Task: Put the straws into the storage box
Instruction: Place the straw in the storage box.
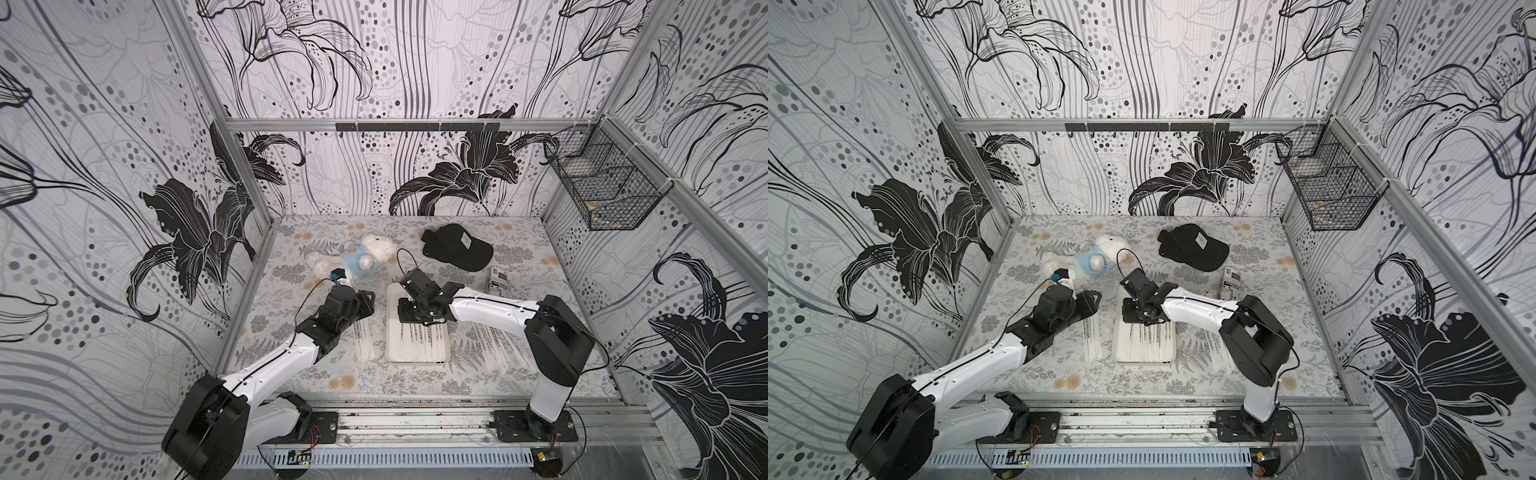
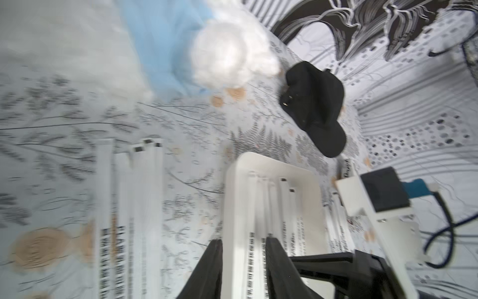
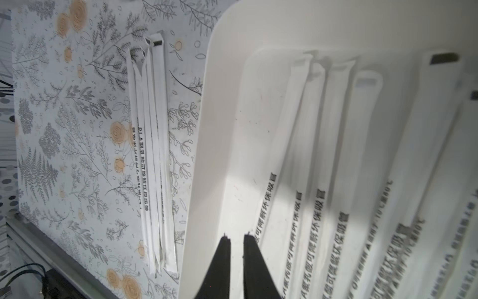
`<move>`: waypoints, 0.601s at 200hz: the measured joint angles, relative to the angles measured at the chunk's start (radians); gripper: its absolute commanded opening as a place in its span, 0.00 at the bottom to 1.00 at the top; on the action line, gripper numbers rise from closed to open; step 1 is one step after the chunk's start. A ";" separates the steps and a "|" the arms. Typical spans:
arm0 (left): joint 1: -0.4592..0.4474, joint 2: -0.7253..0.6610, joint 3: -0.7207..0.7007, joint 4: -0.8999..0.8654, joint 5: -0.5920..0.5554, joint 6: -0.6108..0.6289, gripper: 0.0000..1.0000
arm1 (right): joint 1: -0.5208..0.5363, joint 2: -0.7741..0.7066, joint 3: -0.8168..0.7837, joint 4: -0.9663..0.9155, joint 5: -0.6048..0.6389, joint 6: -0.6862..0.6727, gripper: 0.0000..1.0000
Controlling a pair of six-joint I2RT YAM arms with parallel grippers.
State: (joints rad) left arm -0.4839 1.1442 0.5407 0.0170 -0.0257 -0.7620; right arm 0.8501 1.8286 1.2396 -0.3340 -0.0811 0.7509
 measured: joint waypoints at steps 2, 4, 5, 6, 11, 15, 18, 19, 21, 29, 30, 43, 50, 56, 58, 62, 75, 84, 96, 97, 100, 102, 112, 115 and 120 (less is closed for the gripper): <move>0.005 -0.002 -0.003 -0.005 -0.001 0.002 0.34 | 0.000 0.004 0.004 0.000 -0.001 0.000 0.15; 0.009 -0.004 -0.006 -0.010 -0.002 0.004 0.34 | 0.001 0.008 0.007 0.002 -0.003 0.000 0.15; 0.011 -0.005 -0.007 -0.012 -0.002 0.005 0.34 | 0.001 0.010 0.008 0.002 -0.003 0.000 0.15; 0.012 -0.005 -0.008 -0.014 -0.002 0.005 0.34 | 0.001 0.011 0.009 0.002 -0.005 0.000 0.15; 0.020 -0.008 -0.013 -0.025 -0.004 0.011 0.34 | 0.001 0.021 0.018 0.003 -0.007 0.000 0.15; 0.024 -0.010 -0.018 -0.032 -0.005 0.014 0.34 | 0.001 0.029 0.023 0.003 -0.010 0.000 0.15; 0.027 -0.011 -0.020 -0.035 -0.006 0.016 0.34 | 0.001 0.034 0.027 0.003 -0.011 0.000 0.15; 0.027 -0.011 -0.020 -0.036 -0.006 0.017 0.34 | 0.001 0.035 0.028 0.003 -0.011 0.000 0.15; 0.028 -0.011 -0.022 -0.039 -0.006 0.018 0.34 | 0.001 0.039 0.030 0.002 -0.013 0.000 0.15; 0.033 -0.011 -0.024 -0.047 -0.007 0.023 0.34 | 0.001 0.051 0.038 0.003 -0.018 0.000 0.15; 0.033 -0.011 -0.024 -0.048 -0.007 0.023 0.34 | 0.001 0.051 0.039 0.003 -0.018 0.000 0.15; 0.036 -0.011 -0.026 -0.052 -0.006 0.027 0.34 | 0.001 0.065 0.041 0.005 -0.026 0.000 0.15; 0.037 -0.011 -0.026 -0.053 -0.006 0.030 0.34 | 0.001 0.070 0.041 0.004 -0.030 0.000 0.15; 0.038 -0.011 -0.027 -0.053 -0.006 0.031 0.34 | 0.001 0.075 0.041 0.004 -0.033 0.000 0.15; 0.039 -0.011 -0.027 -0.053 -0.006 0.031 0.34 | 0.001 0.076 0.041 0.005 -0.034 0.000 0.15; 0.039 -0.011 -0.027 -0.053 -0.006 0.032 0.34 | 0.001 0.078 0.041 0.005 -0.036 0.000 0.15; 0.040 -0.010 -0.029 -0.053 -0.005 0.034 0.34 | 0.001 0.084 0.040 0.005 -0.040 0.000 0.15; 0.041 -0.008 -0.029 -0.053 -0.005 0.034 0.34 | 0.001 0.084 0.037 0.003 -0.040 0.000 0.15; 0.041 -0.005 -0.029 -0.052 -0.005 0.035 0.34 | 0.001 0.084 0.035 0.002 -0.043 0.000 0.15; 0.041 -0.005 -0.029 -0.052 -0.005 0.035 0.34 | 0.001 0.084 0.035 0.002 -0.043 -0.001 0.15; 0.041 -0.003 -0.029 -0.052 -0.004 0.035 0.34 | 0.001 0.084 0.035 0.002 -0.044 -0.002 0.15; 0.041 -0.003 -0.029 -0.052 -0.005 0.035 0.34 | 0.001 0.084 0.034 0.002 -0.044 -0.004 0.15; 0.041 0.000 -0.029 -0.052 -0.004 0.035 0.34 | 0.001 0.084 0.034 -0.002 -0.047 -0.006 0.15; 0.041 0.000 -0.029 -0.052 -0.004 0.035 0.34 | 0.001 0.084 0.033 -0.002 -0.047 -0.008 0.15; 0.041 0.001 -0.029 -0.052 -0.004 0.036 0.34 | 0.000 0.084 0.032 -0.003 -0.047 -0.010 0.15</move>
State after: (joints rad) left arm -0.4431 1.1450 0.5114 -0.0353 -0.0299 -0.7261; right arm 0.8505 1.9129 1.2713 -0.3367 -0.1280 0.7406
